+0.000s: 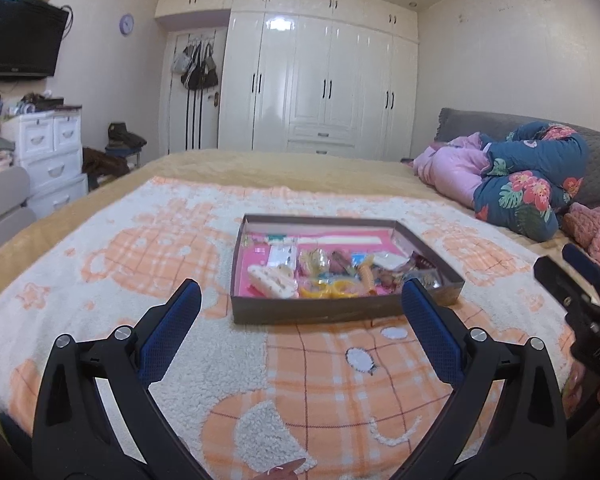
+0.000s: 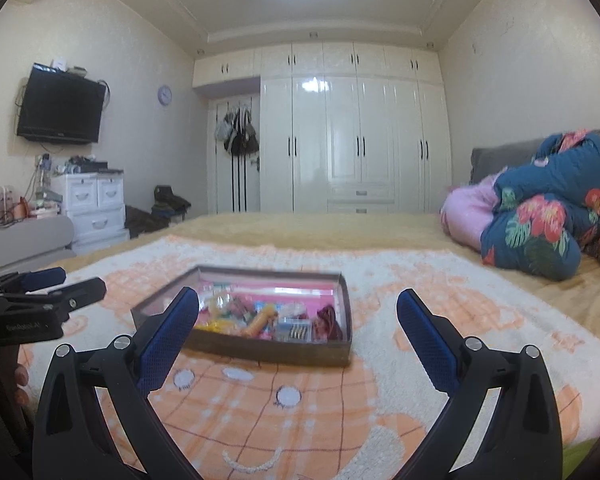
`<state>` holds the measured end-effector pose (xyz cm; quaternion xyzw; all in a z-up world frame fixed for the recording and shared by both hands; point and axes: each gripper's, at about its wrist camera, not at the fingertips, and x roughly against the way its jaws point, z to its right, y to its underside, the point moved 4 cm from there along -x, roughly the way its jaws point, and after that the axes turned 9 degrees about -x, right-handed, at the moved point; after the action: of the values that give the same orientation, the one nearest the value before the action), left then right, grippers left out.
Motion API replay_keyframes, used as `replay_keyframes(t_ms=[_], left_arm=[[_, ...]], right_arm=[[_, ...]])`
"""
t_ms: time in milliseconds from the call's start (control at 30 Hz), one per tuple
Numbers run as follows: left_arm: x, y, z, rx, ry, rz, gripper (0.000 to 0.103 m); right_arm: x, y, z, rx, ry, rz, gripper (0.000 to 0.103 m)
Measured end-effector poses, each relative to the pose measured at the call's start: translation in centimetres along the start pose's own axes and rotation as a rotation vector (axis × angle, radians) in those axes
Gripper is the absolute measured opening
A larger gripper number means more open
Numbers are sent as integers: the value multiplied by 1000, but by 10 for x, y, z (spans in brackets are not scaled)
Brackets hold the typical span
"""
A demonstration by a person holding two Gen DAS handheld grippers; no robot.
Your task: Organize jewelry
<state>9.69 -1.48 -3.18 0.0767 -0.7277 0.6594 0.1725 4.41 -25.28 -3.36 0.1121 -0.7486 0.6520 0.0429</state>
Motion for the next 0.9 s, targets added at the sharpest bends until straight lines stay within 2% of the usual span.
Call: replay_keyframes(t_ms=[100,333,900], left_arm=[[-10,9,-3,4,-18,-30,92],[-21,17,-9,15,-26,-58,92],[-19,16,-10,22,-27,-49,92]], right_arm=[[-14,15,2,-2,26,-51,97],[-26,31,3,14,48,-83,97],[-13,18,7,-1,35,-25,97]])
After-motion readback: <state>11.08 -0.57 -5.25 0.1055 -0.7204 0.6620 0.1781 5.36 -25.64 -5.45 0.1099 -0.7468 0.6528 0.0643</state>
